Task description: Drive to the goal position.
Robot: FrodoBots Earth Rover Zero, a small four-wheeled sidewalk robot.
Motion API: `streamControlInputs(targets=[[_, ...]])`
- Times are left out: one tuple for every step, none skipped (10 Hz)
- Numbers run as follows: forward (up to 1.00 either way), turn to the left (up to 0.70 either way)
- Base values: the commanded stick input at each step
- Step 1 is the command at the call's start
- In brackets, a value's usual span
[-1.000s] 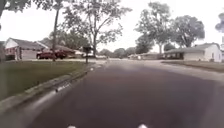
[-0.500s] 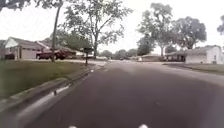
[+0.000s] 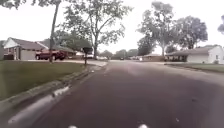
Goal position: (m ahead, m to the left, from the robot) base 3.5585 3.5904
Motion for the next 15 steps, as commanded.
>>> streamControlInputs(targets=[[0.70, 0.00], [0.70, 0.00], [0.70, 0.00], [0.70, 0.00], [0.70, 0.00], [0.70, 0.00], [0.70, 0.00], [0.70, 0.00], [0.70, 0.00], [0.70, 0.00], [0.70, 0.00], [0.70, 0.00], [0.70, 0.00], [0.70, 0.00], [0.70, 0.00]])
